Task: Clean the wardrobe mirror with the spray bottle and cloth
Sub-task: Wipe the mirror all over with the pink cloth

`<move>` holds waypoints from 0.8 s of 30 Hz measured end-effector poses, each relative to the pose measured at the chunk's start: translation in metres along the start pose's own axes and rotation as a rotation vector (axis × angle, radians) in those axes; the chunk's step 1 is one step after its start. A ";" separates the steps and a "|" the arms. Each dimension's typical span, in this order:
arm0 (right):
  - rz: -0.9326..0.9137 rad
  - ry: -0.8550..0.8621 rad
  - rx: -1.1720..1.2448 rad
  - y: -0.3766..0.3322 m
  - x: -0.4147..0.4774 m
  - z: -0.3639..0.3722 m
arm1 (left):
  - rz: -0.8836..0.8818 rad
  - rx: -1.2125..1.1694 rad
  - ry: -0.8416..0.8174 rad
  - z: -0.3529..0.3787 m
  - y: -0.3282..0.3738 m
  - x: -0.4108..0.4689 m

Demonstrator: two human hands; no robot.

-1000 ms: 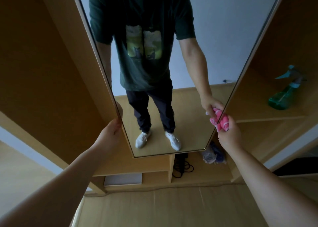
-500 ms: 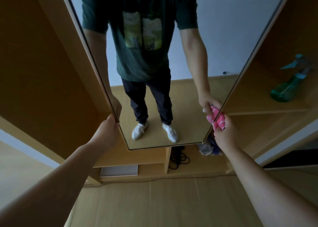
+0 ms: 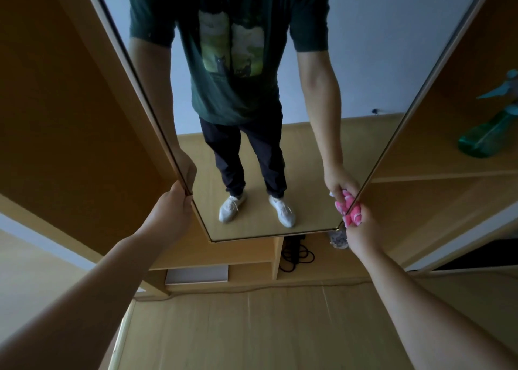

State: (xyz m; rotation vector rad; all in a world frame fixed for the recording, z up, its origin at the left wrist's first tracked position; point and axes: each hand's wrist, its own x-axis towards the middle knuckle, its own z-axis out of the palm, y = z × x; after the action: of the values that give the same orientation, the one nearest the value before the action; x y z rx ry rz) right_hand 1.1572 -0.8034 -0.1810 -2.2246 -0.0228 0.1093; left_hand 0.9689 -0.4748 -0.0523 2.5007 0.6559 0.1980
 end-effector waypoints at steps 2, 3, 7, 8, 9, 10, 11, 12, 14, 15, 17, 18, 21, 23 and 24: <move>-0.001 -0.012 -0.021 0.008 0.005 0.007 | 0.001 -0.002 0.006 0.000 0.000 0.000; 0.002 -0.020 -0.020 0.012 0.008 0.011 | 0.005 0.005 0.007 0.000 0.000 0.000; 0.016 -0.059 -0.029 0.034 0.017 0.023 | 0.002 -0.005 0.026 0.001 0.000 -0.001; 0.017 -0.070 -0.024 0.038 0.019 0.024 | -0.001 -0.014 0.029 0.001 0.001 -0.001; 0.024 -0.080 -0.026 0.039 0.020 0.024 | -0.002 -0.021 0.034 0.001 0.002 -0.001; 0.028 -0.095 -0.020 0.039 0.019 0.022 | -0.002 -0.028 0.041 0.001 0.001 -0.002; 0.043 -0.108 -0.004 0.038 0.018 0.019 | -0.002 -0.038 0.050 0.002 0.001 -0.002; 0.054 -0.122 0.022 0.035 0.016 0.013 | -0.003 -0.049 0.058 0.002 0.001 -0.004; 0.074 -0.119 0.058 0.030 0.008 0.000 | -0.019 -0.075 0.067 0.003 0.001 -0.008; 0.079 -0.099 0.070 0.025 0.001 -0.009 | -0.041 -0.082 0.067 0.003 0.000 -0.010; 0.074 -0.051 0.091 0.013 -0.016 -0.026 | -0.114 -0.069 0.057 -0.001 -0.001 -0.016; 0.056 -0.043 0.120 0.005 -0.027 -0.036 | -0.148 -0.046 0.044 -0.005 0.000 -0.020; -0.020 -0.079 0.216 -0.029 -0.056 -0.062 | -0.191 0.014 -0.040 -0.014 0.007 -0.031; -0.070 -0.124 0.231 -0.061 -0.071 -0.077 | -0.160 0.023 -0.117 -0.021 0.023 -0.036; -0.101 -0.149 0.222 -0.079 -0.077 -0.083 | -0.130 0.012 -0.157 -0.026 0.036 -0.038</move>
State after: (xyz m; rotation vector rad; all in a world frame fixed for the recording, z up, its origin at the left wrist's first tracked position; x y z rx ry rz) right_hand 1.0893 -0.8256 -0.0627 -1.9858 -0.1950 0.2114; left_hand 0.9435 -0.5077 -0.0118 2.4442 0.7521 -0.0502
